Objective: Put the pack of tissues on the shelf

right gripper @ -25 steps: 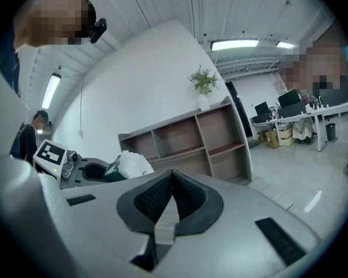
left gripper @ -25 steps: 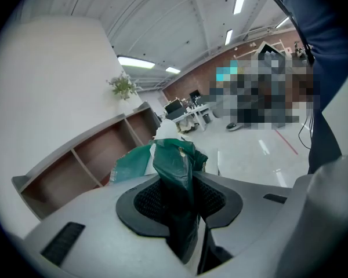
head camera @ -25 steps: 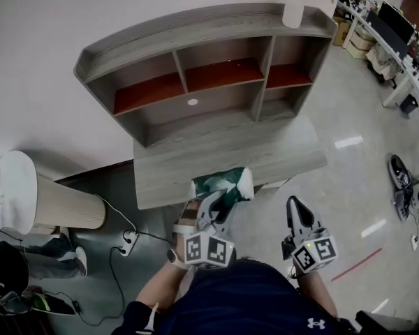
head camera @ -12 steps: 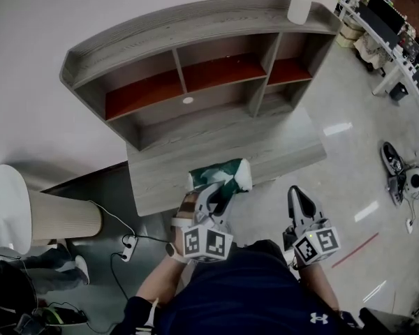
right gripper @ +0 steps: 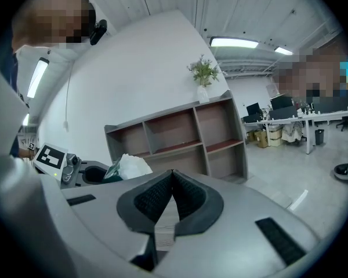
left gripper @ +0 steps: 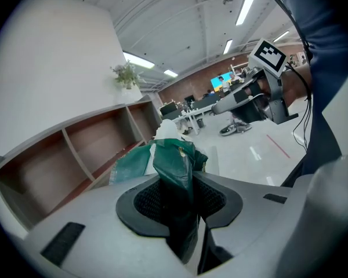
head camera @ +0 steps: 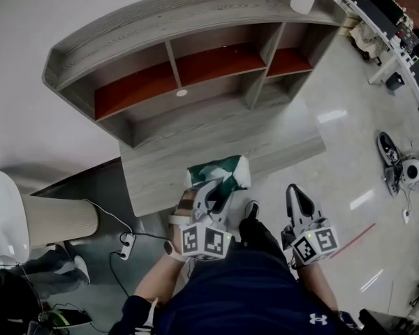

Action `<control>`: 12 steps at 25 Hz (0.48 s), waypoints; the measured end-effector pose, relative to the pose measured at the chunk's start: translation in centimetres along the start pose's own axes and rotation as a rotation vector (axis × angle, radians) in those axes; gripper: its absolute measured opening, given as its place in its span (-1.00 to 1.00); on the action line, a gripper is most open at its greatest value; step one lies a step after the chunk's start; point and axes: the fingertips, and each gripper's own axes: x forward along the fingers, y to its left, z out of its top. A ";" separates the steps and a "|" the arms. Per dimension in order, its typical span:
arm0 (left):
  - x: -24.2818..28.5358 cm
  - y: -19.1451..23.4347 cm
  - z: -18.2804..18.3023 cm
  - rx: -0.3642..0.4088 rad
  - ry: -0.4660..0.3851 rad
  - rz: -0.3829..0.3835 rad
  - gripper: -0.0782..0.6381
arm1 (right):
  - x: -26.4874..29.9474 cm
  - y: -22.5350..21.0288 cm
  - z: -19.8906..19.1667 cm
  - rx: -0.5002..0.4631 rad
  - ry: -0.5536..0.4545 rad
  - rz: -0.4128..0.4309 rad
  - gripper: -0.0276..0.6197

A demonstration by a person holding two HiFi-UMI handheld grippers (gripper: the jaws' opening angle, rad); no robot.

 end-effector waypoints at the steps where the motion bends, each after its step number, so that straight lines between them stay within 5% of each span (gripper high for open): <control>1: 0.1 -0.2 0.0 -0.002 0.004 -0.006 -0.43 | 0.0 -0.2 -0.4 0.007 0.007 -0.002 -0.88; 12: 2.5 1.6 0.6 0.028 0.038 0.043 -0.43 | 3.3 -2.4 0.7 0.027 -0.031 0.056 -0.88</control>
